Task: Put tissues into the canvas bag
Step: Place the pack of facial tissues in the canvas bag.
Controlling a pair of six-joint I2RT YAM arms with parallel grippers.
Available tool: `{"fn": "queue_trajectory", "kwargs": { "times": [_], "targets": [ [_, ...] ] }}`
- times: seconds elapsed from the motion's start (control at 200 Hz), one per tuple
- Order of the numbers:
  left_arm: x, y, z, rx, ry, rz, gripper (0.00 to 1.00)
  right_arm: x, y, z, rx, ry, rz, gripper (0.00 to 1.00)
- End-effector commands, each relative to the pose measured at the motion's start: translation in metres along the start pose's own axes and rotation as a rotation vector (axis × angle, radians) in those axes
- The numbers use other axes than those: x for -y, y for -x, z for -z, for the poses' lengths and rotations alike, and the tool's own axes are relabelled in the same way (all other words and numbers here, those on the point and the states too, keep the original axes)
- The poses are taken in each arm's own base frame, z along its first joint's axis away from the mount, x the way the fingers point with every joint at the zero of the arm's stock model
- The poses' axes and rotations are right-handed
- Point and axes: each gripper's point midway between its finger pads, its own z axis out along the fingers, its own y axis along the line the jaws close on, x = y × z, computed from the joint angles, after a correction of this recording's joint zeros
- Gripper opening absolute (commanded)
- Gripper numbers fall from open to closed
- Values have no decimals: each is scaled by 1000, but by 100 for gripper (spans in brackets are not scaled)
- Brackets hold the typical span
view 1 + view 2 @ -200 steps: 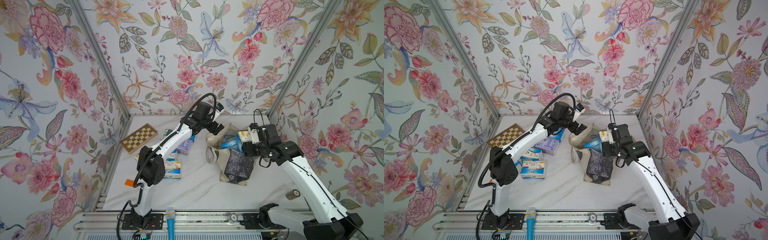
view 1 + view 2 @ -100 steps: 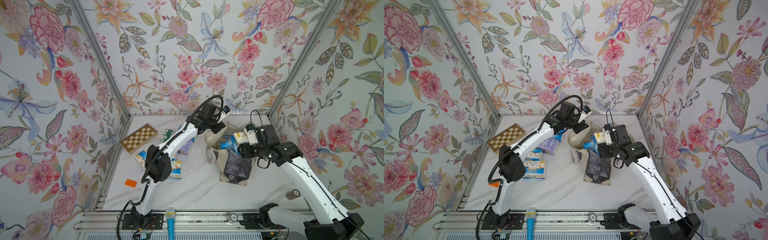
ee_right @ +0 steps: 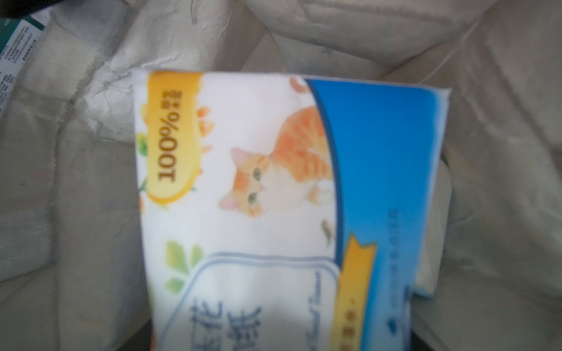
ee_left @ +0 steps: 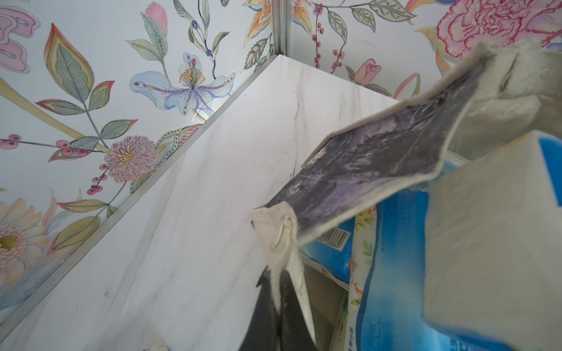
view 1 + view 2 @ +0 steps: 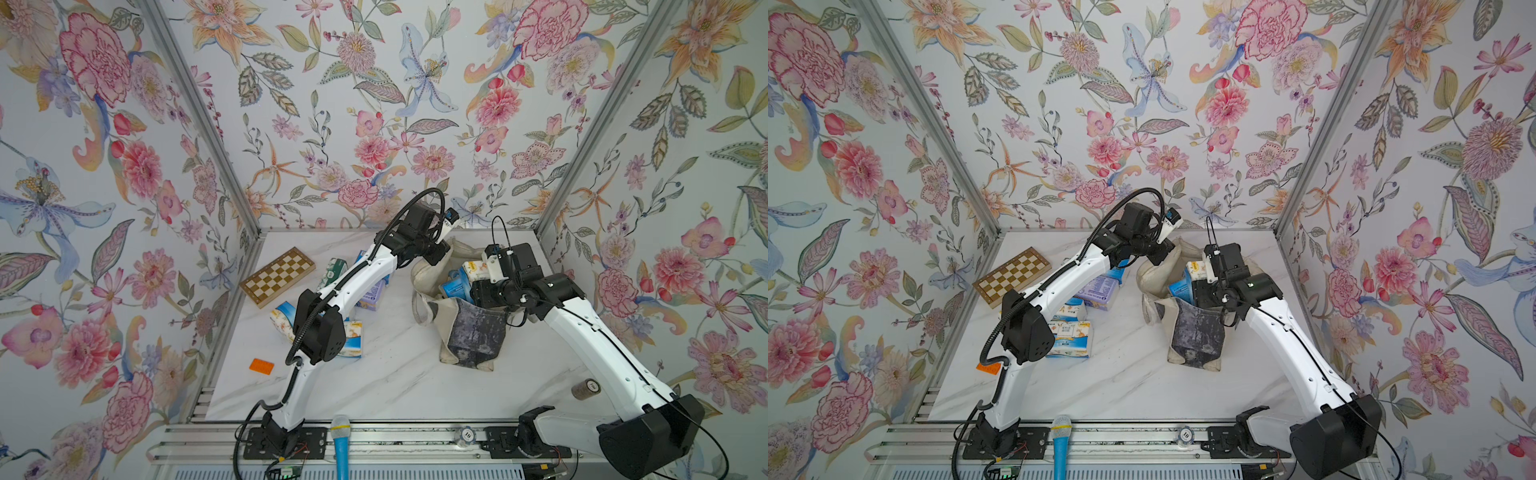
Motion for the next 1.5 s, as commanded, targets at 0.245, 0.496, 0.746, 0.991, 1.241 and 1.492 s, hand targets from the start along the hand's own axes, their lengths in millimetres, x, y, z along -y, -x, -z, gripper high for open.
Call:
{"fn": "queue_trajectory", "kwargs": {
  "times": [0.245,0.496,0.746,0.991,1.241,1.492],
  "targets": [
    [-28,49,42,156,120,149,0,18,24,-38,2,-109,-14,74],
    [-33,53,64,177,137,177,0,19,22,-70,-62,-107,3,74],
    [-45,41,76,160,183,213,0,-18,2,-79,-143,54,53,73],
    [-60,34,92,164,222,251,0,-22,-42,-59,-264,85,150,74],
    [-60,30,89,164,209,277,0,-19,-47,-38,-239,82,153,81],
    [-57,28,86,162,187,287,0,-41,-6,-15,-66,180,102,99]
  ]
}}
